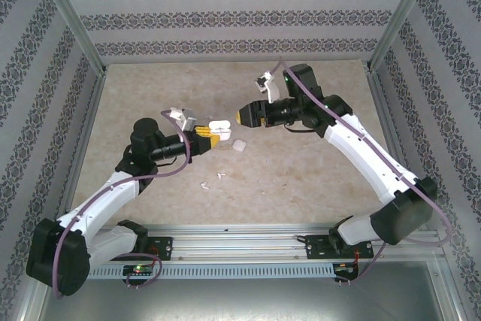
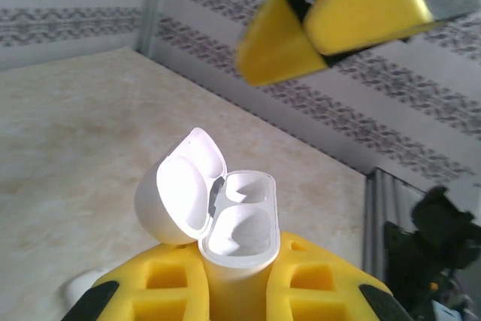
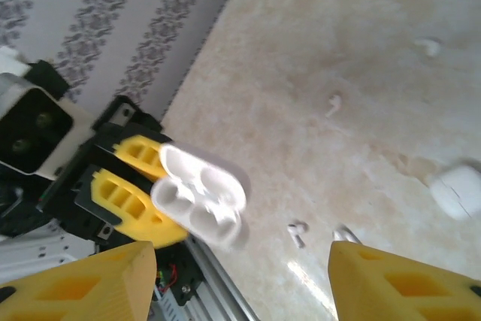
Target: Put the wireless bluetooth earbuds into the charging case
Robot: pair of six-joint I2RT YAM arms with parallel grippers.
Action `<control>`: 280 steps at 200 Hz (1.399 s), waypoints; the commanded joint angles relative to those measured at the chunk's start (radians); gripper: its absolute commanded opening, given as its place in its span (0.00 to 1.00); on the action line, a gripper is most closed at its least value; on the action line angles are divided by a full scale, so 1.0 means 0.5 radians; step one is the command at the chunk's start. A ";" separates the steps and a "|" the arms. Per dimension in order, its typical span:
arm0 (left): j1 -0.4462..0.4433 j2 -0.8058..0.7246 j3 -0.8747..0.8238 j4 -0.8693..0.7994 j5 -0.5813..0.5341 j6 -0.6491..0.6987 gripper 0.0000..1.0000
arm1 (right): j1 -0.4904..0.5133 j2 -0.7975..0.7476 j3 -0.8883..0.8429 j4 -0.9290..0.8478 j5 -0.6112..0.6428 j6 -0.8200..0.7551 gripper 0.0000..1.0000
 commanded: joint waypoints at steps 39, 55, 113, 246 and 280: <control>0.104 -0.536 -0.234 -0.478 -0.689 0.120 0.00 | 0.351 0.116 -0.207 -0.181 0.928 0.377 0.54; 0.120 -0.703 -0.293 -0.678 -0.908 0.111 0.00 | 0.500 0.239 -0.176 -0.168 1.049 0.411 0.50; 0.148 -1.030 -0.583 -0.628 -0.725 -0.006 0.00 | 0.674 0.837 0.087 -0.161 0.876 0.314 0.38; 0.147 -1.060 -0.662 -0.543 -0.682 -0.114 0.00 | 0.671 1.339 0.175 -0.077 0.623 0.153 0.47; 0.147 -1.062 -0.665 -0.552 -0.695 -0.124 0.00 | 0.677 1.310 0.071 0.011 0.559 0.244 0.48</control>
